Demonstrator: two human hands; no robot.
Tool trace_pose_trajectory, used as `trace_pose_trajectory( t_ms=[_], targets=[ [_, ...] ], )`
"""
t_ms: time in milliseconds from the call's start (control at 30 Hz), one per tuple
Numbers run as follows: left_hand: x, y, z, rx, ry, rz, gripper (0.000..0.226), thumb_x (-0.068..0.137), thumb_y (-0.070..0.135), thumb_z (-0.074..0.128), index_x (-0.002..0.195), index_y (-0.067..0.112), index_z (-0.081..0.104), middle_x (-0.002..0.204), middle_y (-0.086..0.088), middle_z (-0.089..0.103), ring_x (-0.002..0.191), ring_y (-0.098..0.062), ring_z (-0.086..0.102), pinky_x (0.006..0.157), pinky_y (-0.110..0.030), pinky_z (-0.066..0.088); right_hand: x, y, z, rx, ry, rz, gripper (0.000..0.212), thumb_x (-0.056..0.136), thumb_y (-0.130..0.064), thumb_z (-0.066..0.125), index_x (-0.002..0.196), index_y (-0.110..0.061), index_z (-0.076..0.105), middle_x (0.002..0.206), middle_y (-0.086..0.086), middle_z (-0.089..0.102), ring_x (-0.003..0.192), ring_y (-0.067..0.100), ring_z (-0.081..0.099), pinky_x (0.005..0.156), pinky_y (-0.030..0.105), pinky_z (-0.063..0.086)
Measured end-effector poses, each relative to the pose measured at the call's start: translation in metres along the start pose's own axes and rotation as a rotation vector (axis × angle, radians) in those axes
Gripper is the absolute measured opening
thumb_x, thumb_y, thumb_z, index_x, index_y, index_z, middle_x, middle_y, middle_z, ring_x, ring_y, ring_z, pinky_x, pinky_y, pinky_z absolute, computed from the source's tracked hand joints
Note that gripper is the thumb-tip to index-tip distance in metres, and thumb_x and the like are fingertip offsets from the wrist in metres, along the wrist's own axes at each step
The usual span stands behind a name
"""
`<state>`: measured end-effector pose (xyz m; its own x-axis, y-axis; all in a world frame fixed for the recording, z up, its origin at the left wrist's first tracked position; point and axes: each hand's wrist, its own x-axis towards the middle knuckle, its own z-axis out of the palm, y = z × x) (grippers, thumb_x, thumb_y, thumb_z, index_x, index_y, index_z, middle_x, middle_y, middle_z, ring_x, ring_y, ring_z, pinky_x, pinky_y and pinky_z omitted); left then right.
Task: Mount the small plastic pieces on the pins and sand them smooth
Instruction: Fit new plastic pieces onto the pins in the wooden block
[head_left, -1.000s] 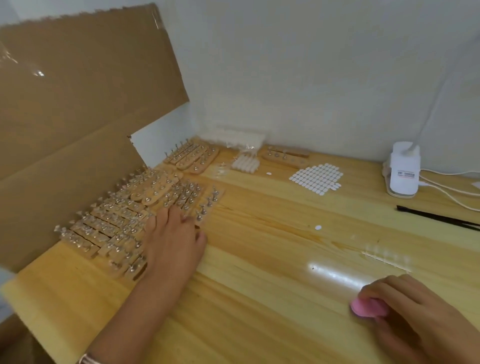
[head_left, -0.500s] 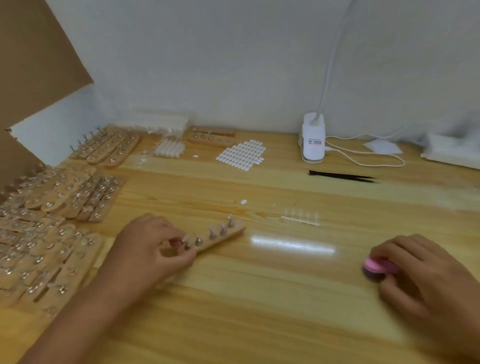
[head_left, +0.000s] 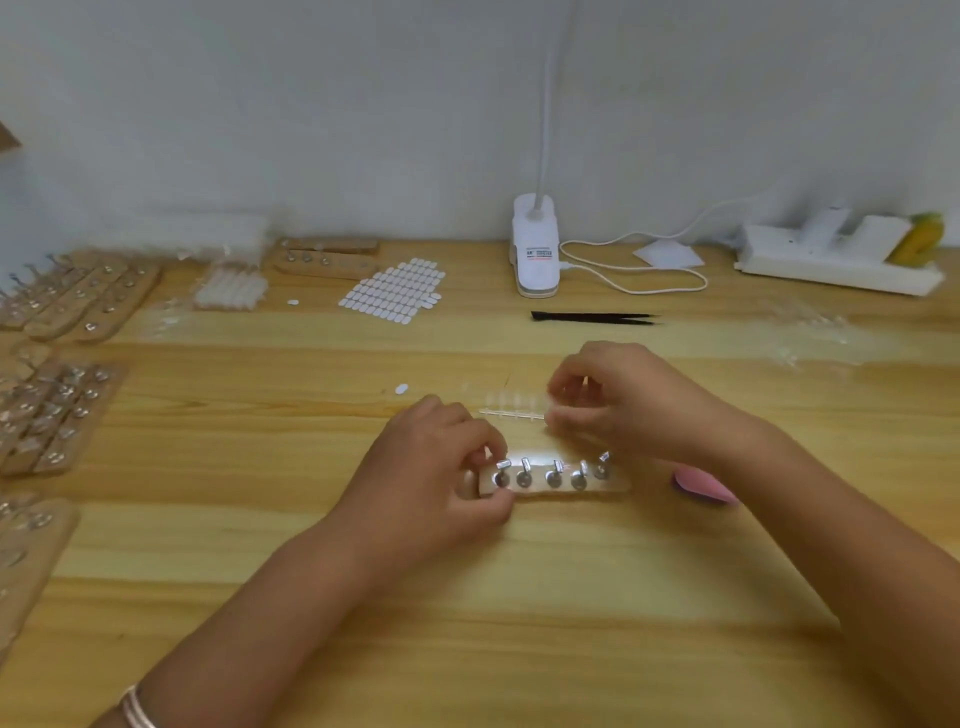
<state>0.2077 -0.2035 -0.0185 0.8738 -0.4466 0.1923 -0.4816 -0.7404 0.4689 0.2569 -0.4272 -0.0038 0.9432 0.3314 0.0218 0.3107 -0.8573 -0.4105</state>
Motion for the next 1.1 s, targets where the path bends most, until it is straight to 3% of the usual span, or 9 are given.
trace_pose_trajectory(
  t_ms=[133, 233, 467, 700, 800, 900, 1000, 1100],
  targets=[
    [-0.001, -0.002, 0.003, 0.09, -0.03, 0.019, 0.049, 0.077, 0.038, 0.068, 0.122, 0.018, 0.064, 0.114, 0.006, 0.056, 0.105, -0.014, 0.051, 0.095, -0.03, 0.039, 0.007, 0.008, 0.01, 0.125, 0.05, 0.045, 0.014, 0.084, -0.028, 0.08, 0.094, -0.026, 0.072, 0.086, -0.015, 0.059, 0.076, -0.003, 0.055, 0.069, 0.017, 0.041],
    [-0.001, 0.001, 0.004, 0.125, -0.086, 0.039, 0.058, 0.078, 0.047, 0.05, 0.125, 0.017, 0.063, 0.12, 0.005, 0.056, 0.111, -0.013, 0.048, 0.097, -0.026, 0.033, 0.01, 0.009, 0.01, 0.25, 0.017, 0.087, 0.02, 0.08, -0.022, 0.084, 0.086, -0.032, 0.069, 0.082, -0.017, 0.063, 0.071, -0.013, 0.054, 0.065, 0.006, 0.04],
    [0.004, 0.006, 0.007, 0.156, -0.091, 0.027, 0.064, 0.075, 0.052, 0.042, 0.129, 0.023, 0.058, 0.123, 0.01, 0.055, 0.116, -0.01, 0.045, 0.1, -0.026, 0.029, 0.004, 0.004, 0.007, 0.303, 0.049, 0.04, 0.028, 0.076, -0.012, 0.087, 0.078, -0.029, 0.065, 0.073, -0.011, 0.064, 0.062, -0.006, 0.054, 0.061, 0.008, 0.041],
    [0.005, 0.004, 0.01, 0.179, -0.083, 0.027, 0.066, 0.073, 0.057, 0.038, 0.13, 0.029, 0.057, 0.121, 0.013, 0.049, 0.114, -0.008, 0.041, 0.1, -0.025, 0.025, -0.005, -0.003, -0.003, 0.098, 0.022, -0.119, 0.012, 0.078, -0.003, 0.081, 0.081, -0.015, 0.079, 0.069, -0.017, 0.058, 0.069, 0.004, 0.053, 0.065, 0.011, 0.035],
    [0.006, 0.004, 0.011, 0.177, -0.079, 0.017, 0.063, 0.074, 0.054, 0.045, 0.131, 0.03, 0.056, 0.122, 0.014, 0.047, 0.115, -0.007, 0.039, 0.1, -0.023, 0.024, -0.008, -0.003, -0.008, 0.025, -0.014, -0.107, 0.007, 0.081, -0.019, 0.083, 0.087, -0.022, 0.081, 0.079, -0.011, 0.06, 0.079, 0.007, 0.054, 0.076, 0.027, 0.044],
    [0.006, 0.003, 0.011, 0.162, -0.071, 0.014, 0.06, 0.074, 0.051, 0.052, 0.13, 0.03, 0.057, 0.121, 0.015, 0.048, 0.114, -0.005, 0.039, 0.1, -0.021, 0.022, -0.008, -0.005, -0.005, -0.016, -0.021, -0.114, 0.004, 0.085, -0.021, 0.078, 0.089, -0.023, 0.078, 0.084, -0.009, 0.064, 0.087, 0.01, 0.053, 0.083, 0.038, 0.046],
    [0.007, 0.002, 0.011, 0.162, -0.061, 0.017, 0.06, 0.073, 0.051, 0.052, 0.129, 0.03, 0.057, 0.119, 0.015, 0.048, 0.114, -0.006, 0.04, 0.1, -0.021, 0.023, -0.007, -0.002, -0.005, -0.022, 0.027, -0.111, 0.005, 0.09, -0.018, 0.071, 0.089, -0.019, 0.075, 0.078, -0.016, 0.06, 0.087, 0.011, 0.054, 0.082, 0.037, 0.045],
    [0.006, 0.001, 0.011, 0.156, -0.051, 0.021, 0.06, 0.074, 0.051, 0.053, 0.129, 0.029, 0.058, 0.12, 0.014, 0.048, 0.114, -0.006, 0.04, 0.1, -0.02, 0.022, -0.005, 0.009, -0.011, -0.055, 0.048, -0.051, 0.007, 0.091, -0.015, 0.066, 0.087, -0.016, 0.071, 0.08, -0.01, 0.063, 0.086, 0.011, 0.057, 0.077, 0.028, 0.042]
  ],
)
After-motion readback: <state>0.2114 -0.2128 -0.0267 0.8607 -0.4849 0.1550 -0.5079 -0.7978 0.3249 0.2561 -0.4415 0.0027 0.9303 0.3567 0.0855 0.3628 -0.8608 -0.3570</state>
